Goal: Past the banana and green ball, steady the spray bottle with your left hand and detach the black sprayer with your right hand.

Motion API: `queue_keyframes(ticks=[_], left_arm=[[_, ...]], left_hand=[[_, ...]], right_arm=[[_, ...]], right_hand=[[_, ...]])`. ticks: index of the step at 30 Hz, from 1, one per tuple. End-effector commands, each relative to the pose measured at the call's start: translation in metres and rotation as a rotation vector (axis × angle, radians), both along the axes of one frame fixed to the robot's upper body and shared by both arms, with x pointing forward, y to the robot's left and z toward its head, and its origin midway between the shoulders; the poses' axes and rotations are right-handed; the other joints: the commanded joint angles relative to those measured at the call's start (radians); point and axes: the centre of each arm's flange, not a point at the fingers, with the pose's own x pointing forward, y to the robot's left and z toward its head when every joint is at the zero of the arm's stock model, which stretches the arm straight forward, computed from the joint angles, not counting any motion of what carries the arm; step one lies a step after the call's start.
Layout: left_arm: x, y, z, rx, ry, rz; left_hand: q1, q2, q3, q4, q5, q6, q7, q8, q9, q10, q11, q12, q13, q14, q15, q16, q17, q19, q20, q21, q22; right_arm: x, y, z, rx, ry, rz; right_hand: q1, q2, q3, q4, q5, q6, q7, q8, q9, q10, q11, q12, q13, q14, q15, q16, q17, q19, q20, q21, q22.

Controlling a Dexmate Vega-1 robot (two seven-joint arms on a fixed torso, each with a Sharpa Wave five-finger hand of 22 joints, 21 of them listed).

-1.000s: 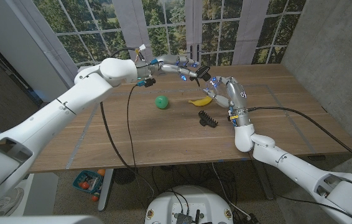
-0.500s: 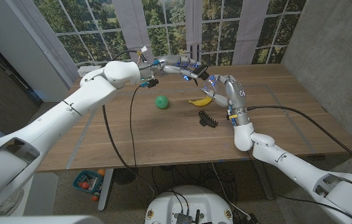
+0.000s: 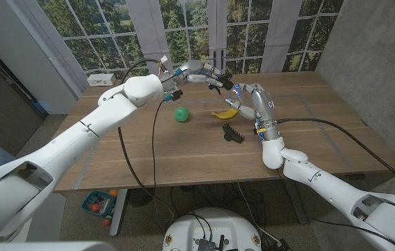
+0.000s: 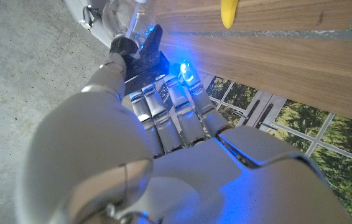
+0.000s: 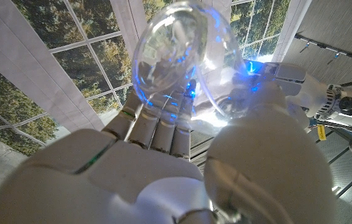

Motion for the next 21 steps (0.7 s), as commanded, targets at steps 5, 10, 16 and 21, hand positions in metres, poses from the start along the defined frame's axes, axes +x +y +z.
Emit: queue_keyframes(ticks=[5, 10, 16, 21], left_arm=[[-0.012, 0.003, -0.008, -0.152, -0.16, 0.056], [-0.02, 0.006, -0.006, -0.177, -0.182, 0.059], [-0.031, 0.011, -0.003, -0.211, -0.23, 0.062], [-0.038, 0.016, 0.0, -0.227, -0.263, 0.06]], left_hand=[[0.093, 0.019, 0.008, 0.008, 0.013, 0.103, 0.014, 0.03, 0.038, 0.171, -0.087, 0.073, 0.071, 0.064, -0.131, 0.048, 0.042, 0.028, -0.058, 0.038, 0.011], [0.097, 0.017, 0.007, 0.009, 0.014, 0.104, 0.013, 0.031, 0.042, 0.17, -0.086, 0.073, 0.076, 0.065, -0.131, 0.05, 0.047, 0.025, -0.061, 0.042, 0.011], [0.1, 0.014, 0.006, 0.012, 0.015, 0.103, 0.013, 0.031, 0.046, 0.169, -0.085, 0.073, 0.081, 0.063, -0.131, 0.049, 0.049, 0.021, -0.064, 0.046, 0.012], [0.101, 0.013, 0.005, 0.014, 0.016, 0.099, 0.009, 0.032, 0.051, 0.167, -0.085, 0.072, 0.086, 0.062, -0.131, 0.049, 0.05, 0.016, -0.067, 0.05, 0.012]], right_arm=[[0.003, 0.001, 0.001, 0.01, 0.011, -0.008], [0.006, -0.001, 0.0, 0.016, 0.022, -0.018], [0.009, -0.002, -0.001, 0.026, 0.038, -0.021], [0.012, -0.004, -0.002, 0.032, 0.049, -0.023]], right_hand=[[0.194, 0.2, -0.001, 0.002, 0.003, 0.243, -0.226, 0.006, 0.002, 0.168, -0.155, -0.003, 0.002, 0.012, -0.12, -0.007, 0.001, -0.001, -0.156, 0.009, 0.0], [0.196, 0.2, -0.001, 0.001, 0.003, 0.245, -0.225, 0.004, 0.0, 0.17, -0.155, -0.004, 0.002, 0.013, -0.12, -0.007, 0.002, -0.001, -0.156, 0.009, 0.0], [0.198, 0.2, -0.002, 0.0, 0.002, 0.243, -0.225, 0.003, 0.002, 0.171, -0.155, -0.006, 0.002, 0.014, -0.12, -0.008, 0.002, -0.001, -0.156, 0.01, -0.001], [0.197, 0.2, -0.003, 0.002, 0.001, 0.245, -0.224, 0.002, 0.002, 0.172, -0.155, -0.006, 0.003, 0.014, -0.12, -0.008, 0.002, -0.001, -0.156, 0.01, -0.001]])
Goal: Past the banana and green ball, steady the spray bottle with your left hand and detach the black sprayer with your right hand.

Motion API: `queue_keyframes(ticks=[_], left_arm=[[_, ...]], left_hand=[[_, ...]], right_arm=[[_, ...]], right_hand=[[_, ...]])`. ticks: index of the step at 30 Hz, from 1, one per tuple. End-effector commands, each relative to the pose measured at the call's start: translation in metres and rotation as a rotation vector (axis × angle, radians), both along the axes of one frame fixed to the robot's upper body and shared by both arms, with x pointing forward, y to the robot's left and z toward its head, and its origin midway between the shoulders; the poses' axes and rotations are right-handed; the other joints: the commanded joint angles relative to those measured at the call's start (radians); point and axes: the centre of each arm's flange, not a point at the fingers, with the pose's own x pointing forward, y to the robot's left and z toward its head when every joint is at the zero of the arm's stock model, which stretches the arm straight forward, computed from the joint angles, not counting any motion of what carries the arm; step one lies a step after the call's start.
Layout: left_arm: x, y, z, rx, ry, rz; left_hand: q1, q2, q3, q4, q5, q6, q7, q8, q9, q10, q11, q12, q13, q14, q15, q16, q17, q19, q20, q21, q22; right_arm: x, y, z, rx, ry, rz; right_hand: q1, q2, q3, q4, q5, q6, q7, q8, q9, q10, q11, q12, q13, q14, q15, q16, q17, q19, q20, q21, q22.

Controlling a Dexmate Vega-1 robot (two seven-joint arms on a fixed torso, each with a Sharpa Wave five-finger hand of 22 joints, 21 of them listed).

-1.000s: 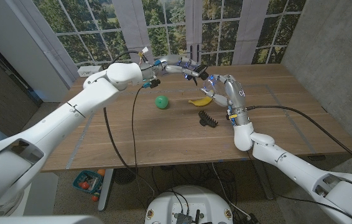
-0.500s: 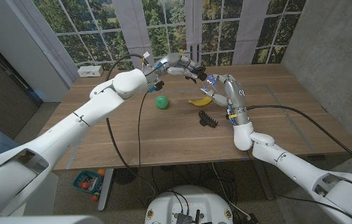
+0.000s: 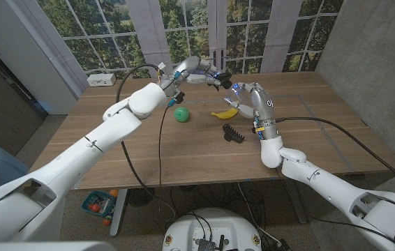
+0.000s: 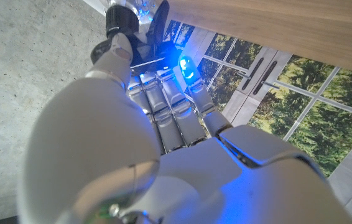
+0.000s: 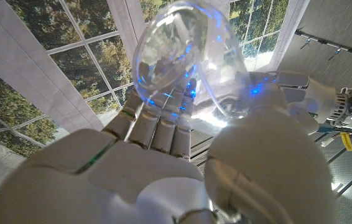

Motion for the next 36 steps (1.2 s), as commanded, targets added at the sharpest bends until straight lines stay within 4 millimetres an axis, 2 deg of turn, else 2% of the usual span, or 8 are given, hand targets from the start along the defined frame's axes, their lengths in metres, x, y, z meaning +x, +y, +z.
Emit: queue_keyframes(ticks=[1, 16, 26, 36], left_arm=[[-0.02, 0.011, 0.006, -0.07, -0.095, 0.005], [-0.039, 0.024, 0.009, -0.147, -0.187, 0.031], [-0.052, 0.036, 0.004, -0.227, -0.253, 0.062], [-0.057, 0.039, -0.002, -0.243, -0.25, 0.079]], left_hand=[[0.057, 0.051, 0.001, 0.011, 0.006, 0.001, -0.008, -0.003, 0.051, 0.098, -0.103, -0.004, 0.026, 0.005, -0.1, 0.001, 0.005, -0.002, -0.068, 0.007, 0.002], [0.058, 0.053, -0.001, 0.015, 0.008, -0.003, -0.013, -0.002, 0.063, 0.096, -0.105, -0.006, 0.039, -0.001, -0.1, -0.003, 0.007, -0.012, -0.071, 0.017, 0.001], [0.058, 0.053, -0.002, 0.016, 0.009, -0.005, -0.015, -0.003, 0.066, 0.096, -0.106, -0.007, 0.045, -0.002, -0.1, -0.004, 0.009, -0.016, -0.073, 0.022, 0.0], [0.058, 0.052, -0.003, 0.016, 0.01, -0.004, -0.016, -0.002, 0.069, 0.096, -0.107, -0.009, 0.051, -0.002, -0.1, -0.004, 0.011, -0.019, -0.076, 0.026, -0.001]], right_arm=[[0.007, -0.006, -0.004, 0.017, 0.033, -0.019], [0.012, -0.014, -0.003, 0.066, 0.1, -0.02], [0.015, -0.022, 0.001, 0.12, 0.159, -0.008], [0.014, -0.026, 0.004, 0.159, 0.166, 0.022]], right_hand=[[0.197, 0.2, 0.0, 0.002, 0.002, 0.234, -0.225, 0.003, 0.002, 0.161, -0.155, 0.001, 0.005, 0.006, -0.115, 0.0, 0.002, -0.001, -0.156, 0.004, -0.001], [0.198, 0.202, -0.001, 0.003, 0.0, 0.237, -0.224, 0.0, 0.003, 0.164, -0.155, -0.003, 0.006, 0.009, -0.116, -0.001, 0.003, 0.001, -0.155, 0.006, -0.001], [0.198, 0.202, -0.002, 0.004, -0.002, 0.24, -0.227, -0.005, -0.004, 0.166, -0.155, -0.007, 0.004, 0.011, -0.116, -0.001, 0.004, 0.006, -0.154, 0.008, -0.001], [0.197, 0.2, -0.004, 0.005, -0.005, 0.24, -0.229, -0.007, -0.005, 0.169, -0.155, -0.01, 0.003, 0.012, -0.115, -0.002, 0.003, 0.009, -0.154, 0.008, -0.002]])
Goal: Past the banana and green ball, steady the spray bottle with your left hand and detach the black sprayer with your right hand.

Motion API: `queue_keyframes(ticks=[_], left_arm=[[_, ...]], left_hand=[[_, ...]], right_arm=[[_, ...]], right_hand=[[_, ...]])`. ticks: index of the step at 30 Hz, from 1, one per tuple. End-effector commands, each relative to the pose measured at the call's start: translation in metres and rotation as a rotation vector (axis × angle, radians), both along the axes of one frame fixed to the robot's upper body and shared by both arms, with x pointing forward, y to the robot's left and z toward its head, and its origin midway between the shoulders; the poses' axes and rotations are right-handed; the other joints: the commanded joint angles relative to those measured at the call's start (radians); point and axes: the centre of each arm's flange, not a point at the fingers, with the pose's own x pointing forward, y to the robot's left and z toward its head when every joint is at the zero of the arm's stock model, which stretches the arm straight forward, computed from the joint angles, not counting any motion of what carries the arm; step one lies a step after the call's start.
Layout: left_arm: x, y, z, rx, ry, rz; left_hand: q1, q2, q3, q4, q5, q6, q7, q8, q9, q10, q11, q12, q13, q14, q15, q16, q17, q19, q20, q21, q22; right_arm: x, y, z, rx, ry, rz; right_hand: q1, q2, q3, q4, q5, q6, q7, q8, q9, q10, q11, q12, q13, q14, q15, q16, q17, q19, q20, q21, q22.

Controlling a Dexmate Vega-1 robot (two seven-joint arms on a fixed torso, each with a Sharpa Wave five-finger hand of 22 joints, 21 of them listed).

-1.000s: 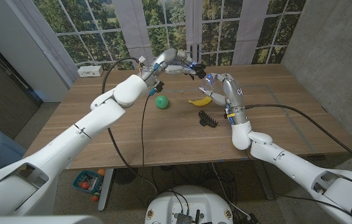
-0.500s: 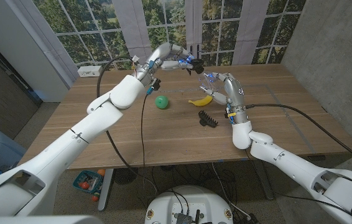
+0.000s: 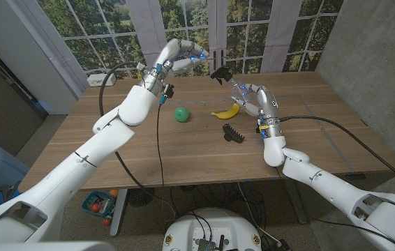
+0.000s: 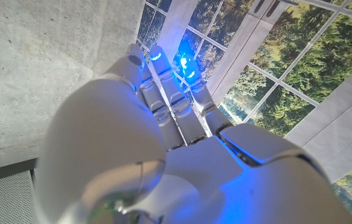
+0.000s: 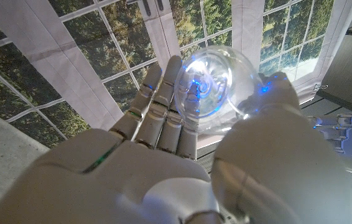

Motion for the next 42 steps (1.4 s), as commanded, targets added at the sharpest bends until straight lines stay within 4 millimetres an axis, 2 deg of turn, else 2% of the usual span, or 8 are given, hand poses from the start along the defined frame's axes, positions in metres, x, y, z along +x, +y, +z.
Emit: queue_keyframes(ticks=[1, 4, 8, 12, 18, 28, 36, 42], left_arm=[[-0.009, 0.006, -0.008, -0.036, -0.014, 0.013], [-0.008, 0.006, -0.008, 0.001, 0.019, -0.004], [-0.006, 0.004, -0.005, 0.078, 0.075, 0.0], [0.0, 0.002, -0.001, 0.138, 0.144, -0.005], [0.012, 0.002, 0.004, 0.193, 0.251, -0.012], [0.024, -0.009, 0.01, 0.289, 0.327, 0.027], [0.03, -0.017, 0.014, 0.346, 0.36, 0.028], [0.035, -0.02, 0.015, 0.348, 0.372, 0.001]], left_hand=[[0.001, -0.008, -0.002, -0.001, 0.0, -0.003, -0.001, 0.0, 0.005, 0.061, -0.06, 0.0, 0.004, -0.002, -0.1, -0.004, 0.003, -0.006, -0.073, 0.008, 0.002], [-0.039, 0.004, -0.007, 0.016, 0.002, -0.073, -0.009, -0.028, 0.013, -0.006, -0.055, -0.035, 0.019, -0.073, -0.098, -0.049, -0.007, -0.051, -0.058, 0.008, -0.003], [-0.3, -0.064, -0.07, 0.058, -0.017, -0.351, -0.03, -0.163, -0.019, -0.275, -0.043, -0.18, 0.004, -0.294, -0.075, -0.171, -0.037, -0.145, -0.022, -0.048, -0.014], [-0.428, -0.103, -0.107, 0.069, -0.029, -0.481, -0.033, -0.187, -0.041, -0.449, -0.007, -0.238, -0.017, -0.419, -0.05, -0.218, -0.044, -0.197, 0.001, -0.092, -0.014], [-0.465, -0.115, -0.117, 0.055, -0.03, -0.587, -0.026, -0.192, -0.05, -0.601, 0.037, -0.254, -0.031, -0.525, -0.006, -0.248, -0.052, -0.259, 0.031, -0.131, -0.013], [-0.446, -0.124, -0.114, 0.03, -0.031, -0.609, -0.023, -0.18, -0.052, -0.666, 0.035, -0.248, -0.04, -0.576, -0.001, -0.257, -0.067, -0.272, 0.04, -0.146, -0.012], [-0.412, -0.125, -0.106, 0.013, -0.03, -0.558, -0.035, -0.156, -0.054, -0.626, -0.007, -0.223, -0.053, -0.547, -0.019, -0.238, -0.082, -0.244, 0.035, -0.148, -0.013], [-0.394, -0.052, -0.073, 0.024, -0.023, -0.458, -0.038, -0.128, -0.056, -0.507, -0.044, -0.186, -0.071, -0.465, -0.038, -0.199, -0.09, -0.202, 0.029, -0.146, -0.012]], right_arm=[[-0.002, -0.004, 0.005, 0.054, 0.018, 0.042], [-0.005, -0.004, 0.006, 0.053, 0.005, 0.052], [-0.009, -0.004, 0.007, 0.046, -0.011, 0.054], [-0.013, -0.001, 0.007, 0.028, -0.035, 0.053], [-0.021, 0.003, 0.009, -0.006, -0.084, 0.052], [-0.034, 0.01, 0.011, -0.061, -0.148, 0.044], [-0.04, 0.014, 0.011, -0.09, -0.172, 0.038], [-0.041, 0.017, 0.01, -0.103, -0.18, 0.042]], right_hand=[[0.192, 0.205, 0.002, 0.006, 0.002, 0.215, -0.215, 0.003, -0.001, 0.158, -0.148, -0.003, 0.005, 0.009, -0.112, -0.003, 0.004, 0.009, -0.155, 0.003, 0.003], [0.193, 0.204, 0.002, 0.005, 0.001, 0.215, -0.213, 0.003, 0.0, 0.159, -0.148, -0.005, 0.004, 0.009, -0.112, -0.003, 0.004, 0.009, -0.155, 0.003, 0.003], [0.193, 0.204, 0.002, 0.006, 0.001, 0.214, -0.212, 0.003, 0.002, 0.162, -0.148, -0.004, 0.006, 0.01, -0.112, -0.003, 0.004, 0.009, -0.155, 0.003, 0.003], [0.193, 0.204, 0.001, 0.006, 0.0, 0.216, -0.212, 0.003, 0.002, 0.161, -0.148, -0.007, 0.005, 0.009, -0.112, -0.004, 0.003, 0.009, -0.155, 0.002, 0.003], [0.193, 0.204, 0.0, 0.007, 0.0, 0.215, -0.213, 0.002, 0.003, 0.158, -0.148, -0.008, 0.009, 0.009, -0.112, -0.005, 0.003, 0.007, -0.155, 0.001, 0.003], [0.195, 0.204, 0.0, 0.007, 0.0, 0.214, -0.213, 0.001, 0.007, 0.158, -0.148, -0.009, 0.012, 0.008, -0.112, -0.005, 0.003, 0.005, -0.156, -0.001, 0.003], [0.195, 0.204, -0.002, 0.007, 0.0, 0.217, -0.216, 0.0, 0.006, 0.158, -0.148, -0.012, 0.013, 0.008, -0.112, -0.006, 0.003, 0.005, -0.156, -0.001, 0.003], [0.196, 0.204, -0.002, 0.007, 0.0, 0.218, -0.217, -0.001, 0.006, 0.159, -0.148, -0.014, 0.012, 0.008, -0.112, -0.006, 0.004, 0.004, -0.156, -0.002, 0.004]])
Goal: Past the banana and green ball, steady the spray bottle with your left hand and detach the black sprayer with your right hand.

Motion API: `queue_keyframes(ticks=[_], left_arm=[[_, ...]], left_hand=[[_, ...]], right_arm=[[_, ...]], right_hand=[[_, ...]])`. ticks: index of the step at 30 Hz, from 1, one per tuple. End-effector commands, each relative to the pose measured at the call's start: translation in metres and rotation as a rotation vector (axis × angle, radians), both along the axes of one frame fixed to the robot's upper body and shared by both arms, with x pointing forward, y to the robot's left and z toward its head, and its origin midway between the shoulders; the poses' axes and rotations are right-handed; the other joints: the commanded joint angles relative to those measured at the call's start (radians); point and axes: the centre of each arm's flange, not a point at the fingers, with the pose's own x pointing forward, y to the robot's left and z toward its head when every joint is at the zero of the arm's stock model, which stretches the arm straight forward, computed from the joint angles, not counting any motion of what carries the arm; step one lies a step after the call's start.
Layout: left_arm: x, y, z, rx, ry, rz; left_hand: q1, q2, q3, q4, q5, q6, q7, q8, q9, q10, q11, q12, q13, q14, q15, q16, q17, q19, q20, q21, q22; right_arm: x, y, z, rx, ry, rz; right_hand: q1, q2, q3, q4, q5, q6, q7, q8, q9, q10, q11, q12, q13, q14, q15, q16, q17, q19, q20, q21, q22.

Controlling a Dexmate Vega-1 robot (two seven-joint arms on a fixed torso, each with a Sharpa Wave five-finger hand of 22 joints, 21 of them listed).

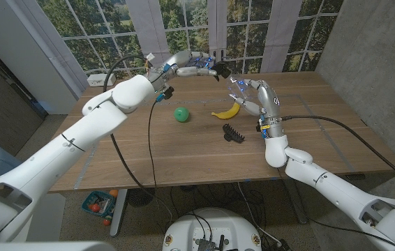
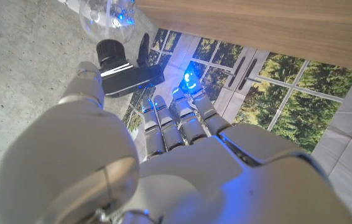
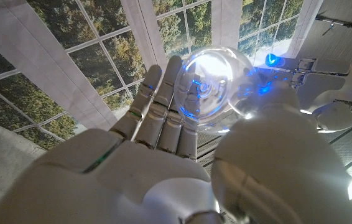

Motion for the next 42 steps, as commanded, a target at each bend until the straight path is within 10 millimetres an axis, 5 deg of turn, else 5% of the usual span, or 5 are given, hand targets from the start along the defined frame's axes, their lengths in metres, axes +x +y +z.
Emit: queue_keyframes(ticks=[1, 6, 12, 32, 42], left_arm=[[0.01, -0.007, 0.004, 0.046, 0.051, -0.016], [0.01, -0.009, 0.004, -0.007, -0.007, -0.022], [0.004, -0.006, 0.002, -0.046, -0.078, 0.039], [0.013, -0.005, 0.006, 0.056, 0.092, 0.021], [0.021, -0.021, 0.013, 0.326, 0.322, -0.087]], left_hand=[[0.024, 0.074, 0.048, 0.003, 0.007, 0.088, -0.005, 0.027, 0.0, 0.083, -0.022, 0.024, -0.011, 0.066, -0.142, 0.026, -0.004, 0.034, -0.004, -0.001, 0.001], [0.115, 0.204, 0.192, -0.018, 0.006, 0.334, 0.028, 0.078, 0.006, 0.403, -0.035, 0.109, -0.026, 0.287, -0.184, 0.083, -0.01, 0.13, -0.038, 0.023, 0.003], [0.18, 0.197, 0.291, -0.03, -0.003, 0.462, 0.078, 0.112, 0.024, 0.628, -0.031, 0.193, 0.008, 0.455, -0.197, 0.14, 0.022, 0.208, -0.092, 0.072, 0.011], [0.231, 0.142, 0.268, -0.032, -0.008, 0.54, 0.11, 0.13, 0.062, 0.707, -0.03, 0.219, 0.014, 0.52, -0.197, 0.153, 0.023, 0.234, -0.125, 0.131, 0.017], [-0.142, -0.026, 0.142, 0.038, -0.006, 0.425, 0.115, -0.018, -0.004, 0.49, 0.026, 0.049, -0.045, 0.389, -0.173, 0.012, -0.028, 0.161, -0.068, 0.096, 0.007]], right_arm=[[-0.007, 0.007, -0.001, -0.039, -0.038, -0.003], [-0.005, 0.009, -0.002, -0.04, -0.039, -0.008], [0.001, 0.006, -0.003, -0.032, -0.025, -0.027], [0.018, -0.004, -0.005, -0.003, -0.023, -0.059], [0.023, -0.004, -0.005, -0.001, -0.019, -0.09]], right_hand=[[0.197, 0.202, 0.002, 0.003, 0.0, 0.218, -0.217, 0.003, 0.004, 0.155, -0.153, -0.002, 0.004, 0.008, -0.112, -0.006, 0.004, 0.004, -0.156, -0.001, 0.003], [0.197, 0.202, 0.001, 0.004, 0.0, 0.218, -0.217, 0.002, 0.005, 0.155, -0.153, -0.002, 0.006, 0.008, -0.112, -0.006, 0.004, 0.004, -0.156, -0.002, 0.003], [0.198, 0.203, 0.001, 0.004, 0.001, 0.219, -0.217, 0.002, 0.005, 0.154, -0.153, -0.004, 0.007, 0.008, -0.113, -0.006, 0.004, 0.003, -0.156, -0.002, 0.003], [0.202, 0.204, -0.001, 0.003, 0.002, 0.218, -0.215, -0.002, 0.006, 0.156, -0.153, -0.007, 0.009, 0.007, -0.113, -0.006, 0.005, 0.002, -0.156, -0.003, 0.004], [0.202, 0.203, -0.003, 0.005, 0.002, 0.219, -0.213, -0.002, 0.009, 0.158, -0.153, -0.006, 0.014, 0.006, -0.112, -0.007, 0.006, 0.0, -0.156, -0.003, 0.004]])
